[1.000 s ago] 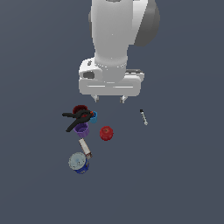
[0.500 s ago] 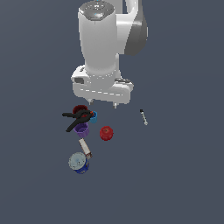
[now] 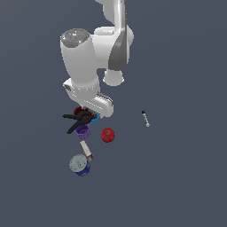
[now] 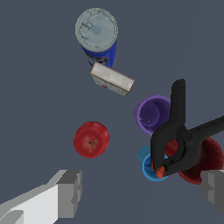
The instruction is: Pick up a designated object from a clutter of objects.
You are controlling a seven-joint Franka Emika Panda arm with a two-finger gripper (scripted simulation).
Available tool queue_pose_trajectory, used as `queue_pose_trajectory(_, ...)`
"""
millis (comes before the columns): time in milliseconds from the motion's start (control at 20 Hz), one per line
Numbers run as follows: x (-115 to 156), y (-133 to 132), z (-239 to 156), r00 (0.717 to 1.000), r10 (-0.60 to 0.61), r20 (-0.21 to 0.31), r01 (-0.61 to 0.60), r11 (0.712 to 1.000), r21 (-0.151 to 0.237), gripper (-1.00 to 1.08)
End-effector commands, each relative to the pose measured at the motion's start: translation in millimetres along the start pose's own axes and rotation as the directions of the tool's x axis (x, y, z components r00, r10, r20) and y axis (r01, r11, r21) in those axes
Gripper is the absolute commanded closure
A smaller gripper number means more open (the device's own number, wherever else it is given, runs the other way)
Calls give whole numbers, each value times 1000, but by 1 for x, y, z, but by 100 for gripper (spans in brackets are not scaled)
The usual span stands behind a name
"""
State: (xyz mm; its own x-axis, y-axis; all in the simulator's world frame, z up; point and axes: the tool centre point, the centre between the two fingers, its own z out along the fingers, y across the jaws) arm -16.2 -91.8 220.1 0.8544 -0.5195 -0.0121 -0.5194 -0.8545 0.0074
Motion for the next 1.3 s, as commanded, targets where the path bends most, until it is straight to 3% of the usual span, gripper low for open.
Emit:
queue_pose_trajectory(0,3,16,14,994,105,0,-105,994,4,-92)
queue_pose_trajectory(400,8,65,52,919,395,-2,-395,918,11,-92)
queue_pose_trajectory(800,7,94,73,837,547,-5,-547,837,13,-92)
queue_pose_trajectory(1000,7,100,77,818,576,-5,-576,818,13,-92)
queue_pose_trajectory(1250,7,100,78,819,574,-5,-574,819,13,-92)
